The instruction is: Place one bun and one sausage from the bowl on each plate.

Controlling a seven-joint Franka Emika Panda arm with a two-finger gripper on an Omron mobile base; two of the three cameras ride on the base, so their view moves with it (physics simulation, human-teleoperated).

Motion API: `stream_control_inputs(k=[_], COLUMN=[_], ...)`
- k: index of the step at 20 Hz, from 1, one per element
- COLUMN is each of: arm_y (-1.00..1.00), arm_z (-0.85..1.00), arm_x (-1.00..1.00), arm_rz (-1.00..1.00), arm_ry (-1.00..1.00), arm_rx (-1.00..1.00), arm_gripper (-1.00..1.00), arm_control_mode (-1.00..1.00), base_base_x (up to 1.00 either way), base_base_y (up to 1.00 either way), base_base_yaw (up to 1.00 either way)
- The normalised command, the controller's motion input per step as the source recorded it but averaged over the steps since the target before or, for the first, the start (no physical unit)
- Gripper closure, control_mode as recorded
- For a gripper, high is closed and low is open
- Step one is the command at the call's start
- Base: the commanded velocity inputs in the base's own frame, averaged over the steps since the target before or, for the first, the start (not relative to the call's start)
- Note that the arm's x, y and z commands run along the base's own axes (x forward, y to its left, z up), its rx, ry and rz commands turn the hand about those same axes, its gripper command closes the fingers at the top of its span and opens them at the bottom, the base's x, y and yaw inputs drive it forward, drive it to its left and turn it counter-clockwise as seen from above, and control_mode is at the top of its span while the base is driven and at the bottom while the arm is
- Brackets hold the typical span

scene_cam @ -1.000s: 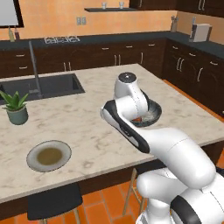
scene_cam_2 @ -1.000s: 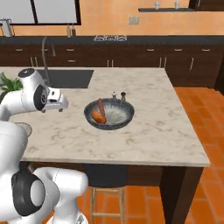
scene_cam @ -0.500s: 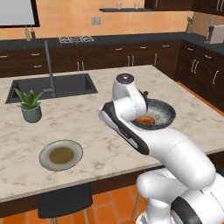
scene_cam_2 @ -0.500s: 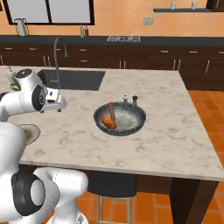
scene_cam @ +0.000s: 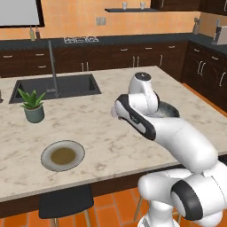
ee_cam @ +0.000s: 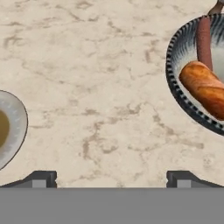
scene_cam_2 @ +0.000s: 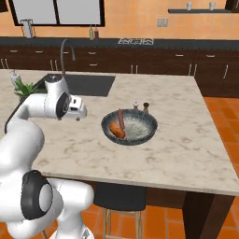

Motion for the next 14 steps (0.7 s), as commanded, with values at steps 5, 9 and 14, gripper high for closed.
stream_control_inputs(k=[5, 9, 14], arm_y=[-1.00, -1.00, -0.78], arm_z=[-0.15, -0.39, -0.34], arm_x=[0.74, 0.15, 0.14], arm_rz=[-0.12, -0.17, -0.06], arm_ry=[0.26, 0.24, 0.15], arm_rx=[0.13, 0.09, 0.00], arm_gripper=[-1.00, -1.00, -1.00], arm_control_mode=[-1.00, -1.00, -1.00], base_base_x=[0.00, 0.00, 0.00], base_base_y=[0.00, 0.00, 0.00], base_base_yaw=[0.00, 0.00, 0.00])
